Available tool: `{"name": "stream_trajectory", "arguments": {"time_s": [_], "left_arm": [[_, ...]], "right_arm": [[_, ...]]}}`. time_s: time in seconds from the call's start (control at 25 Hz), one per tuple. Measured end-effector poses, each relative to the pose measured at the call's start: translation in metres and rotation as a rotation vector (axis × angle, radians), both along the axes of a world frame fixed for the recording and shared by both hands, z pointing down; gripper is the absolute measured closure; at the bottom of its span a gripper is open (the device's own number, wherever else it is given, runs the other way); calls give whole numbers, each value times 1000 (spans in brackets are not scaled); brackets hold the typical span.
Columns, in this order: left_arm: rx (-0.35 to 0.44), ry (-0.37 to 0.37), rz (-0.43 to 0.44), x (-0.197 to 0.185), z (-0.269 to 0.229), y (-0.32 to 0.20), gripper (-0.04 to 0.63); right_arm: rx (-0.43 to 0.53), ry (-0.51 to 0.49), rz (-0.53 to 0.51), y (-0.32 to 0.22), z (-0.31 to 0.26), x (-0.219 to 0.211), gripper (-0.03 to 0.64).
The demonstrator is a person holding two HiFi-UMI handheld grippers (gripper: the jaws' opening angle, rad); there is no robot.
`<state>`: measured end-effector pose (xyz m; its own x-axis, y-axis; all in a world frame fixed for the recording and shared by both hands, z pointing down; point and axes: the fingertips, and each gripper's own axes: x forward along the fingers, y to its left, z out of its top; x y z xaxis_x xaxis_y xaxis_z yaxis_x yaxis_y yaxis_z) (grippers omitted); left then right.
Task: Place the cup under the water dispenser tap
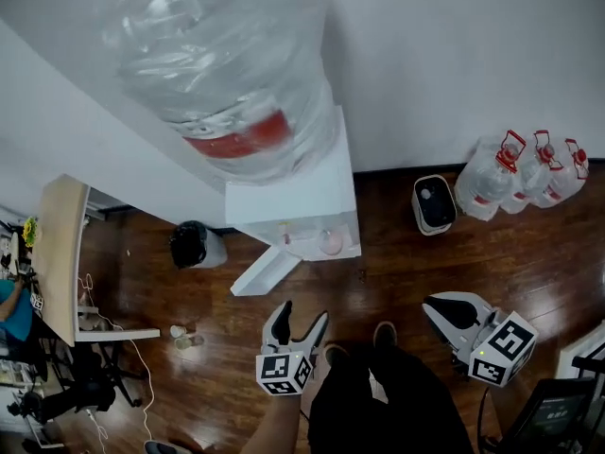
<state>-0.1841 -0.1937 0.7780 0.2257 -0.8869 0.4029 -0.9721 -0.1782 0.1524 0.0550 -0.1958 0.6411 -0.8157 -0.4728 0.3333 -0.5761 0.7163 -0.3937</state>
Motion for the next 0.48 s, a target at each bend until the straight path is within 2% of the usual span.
{"name": "stream_trajectory", "arguments": {"time_s": [0.2,0.36,0.48], "left_arm": [[129,-33,57,-2,-104,42,72],[221,-26,32,-9,-172,82,124],[282,-10,32,-13,-208,114,124]], "right_arm": [[28,-63,6,21,-40,-17,607],[57,-78,-39,54,-61,-43,607],[82,-94,-35,76,-81,-59,607]]}}
